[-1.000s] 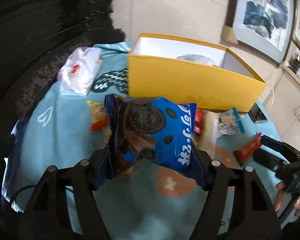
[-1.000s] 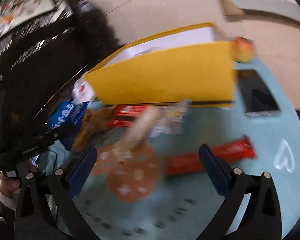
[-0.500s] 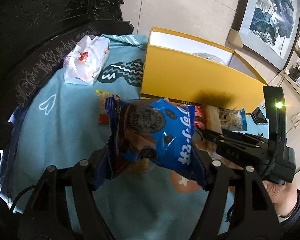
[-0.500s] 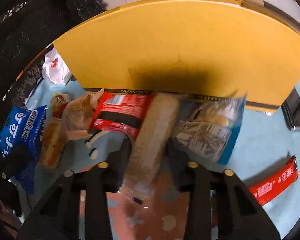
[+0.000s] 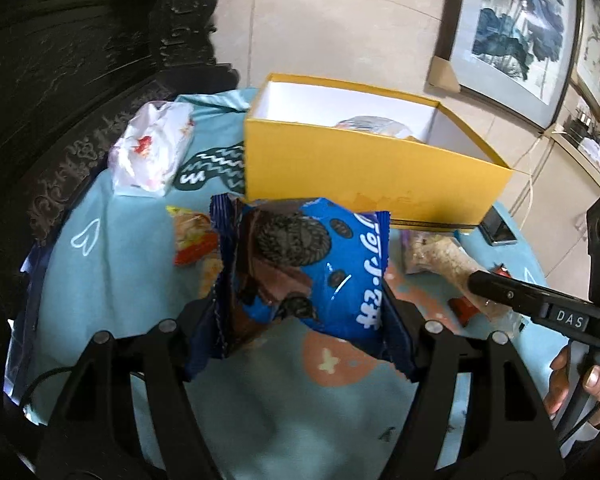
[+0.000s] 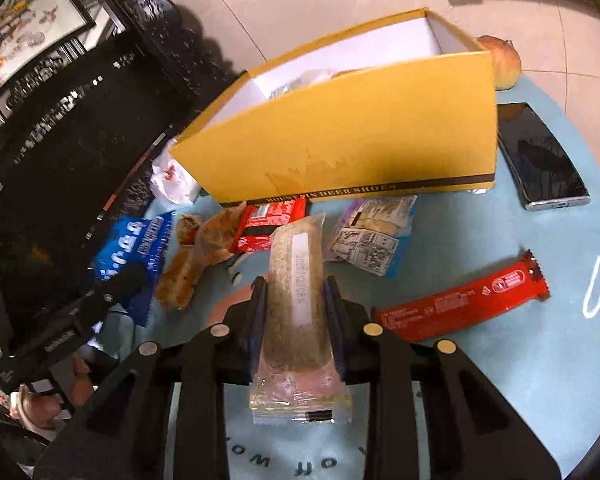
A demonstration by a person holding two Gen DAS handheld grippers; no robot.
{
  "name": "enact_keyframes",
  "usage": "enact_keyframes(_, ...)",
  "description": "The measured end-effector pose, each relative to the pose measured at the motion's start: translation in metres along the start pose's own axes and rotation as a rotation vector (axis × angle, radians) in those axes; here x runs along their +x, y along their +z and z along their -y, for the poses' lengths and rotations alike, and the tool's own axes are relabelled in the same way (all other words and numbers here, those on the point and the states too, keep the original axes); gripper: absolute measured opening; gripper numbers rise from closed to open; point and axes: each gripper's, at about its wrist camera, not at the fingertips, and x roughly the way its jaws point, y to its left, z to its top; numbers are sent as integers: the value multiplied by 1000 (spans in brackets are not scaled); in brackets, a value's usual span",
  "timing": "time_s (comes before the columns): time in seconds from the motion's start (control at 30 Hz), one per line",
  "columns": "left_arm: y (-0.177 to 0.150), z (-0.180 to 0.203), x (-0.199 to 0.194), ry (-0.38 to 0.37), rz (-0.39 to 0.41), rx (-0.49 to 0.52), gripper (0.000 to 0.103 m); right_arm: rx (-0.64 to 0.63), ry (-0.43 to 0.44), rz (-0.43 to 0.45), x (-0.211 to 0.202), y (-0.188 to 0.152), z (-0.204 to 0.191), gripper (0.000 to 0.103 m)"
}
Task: Organize snacks
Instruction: 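Grasp blue cookie bag with left tool while right tool grasps clear grain bar, then carry blue cookie bag with left tool while right tool lifts grain bar toward box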
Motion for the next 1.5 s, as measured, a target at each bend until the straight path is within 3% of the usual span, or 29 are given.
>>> enact_keyframes(0.1,-2,9,1,2,-10,24,71,-34,-69,-26,5,-1,6,29)
enact_keyframes(0.3,-5,9,6,0,-31,13,71,-270,-261,-170,54,-24,-19,30)
enact_keyframes(0.5,-5,4,10,1,-44,1,71,-504,-399,-179,66,-33,-46,29)
enact_keyframes(0.57,-4,3,10,-5,-46,-1,71,-470,-354,-182,62,-31,-43,29)
enact_keyframes(0.63,-3,3,8,-9,-45,3,71,-332,-172,-196,48,-21,-28,29)
enact_keyframes(0.73,4,2,4,-5,-34,4,71,-193,0,-146,17,-4,-9,29)
enact_keyframes(0.87,25,7,-5,-25,7,6,71,-134,93,-15,-32,22,-1,29)
enact_keyframes(1.03,75,37,-15,-48,104,69,71,-179,-11,262,-86,58,-4,29)
enact_keyframes(1.17,118,60,-2,-49,150,107,71,-226,-137,387,-87,84,-7,29)
enact_keyframes(1.3,157,72,38,-45,123,85,71,-267,-205,418,-63,109,-3,29)
enact_keyframes(1.43,177,79,88,-21,75,88,72,-249,-240,367,-13,145,10,29)
enact_keyframes(1.5,181,78,113,-2,50,76,77,-215,-229,349,4,155,20,33)
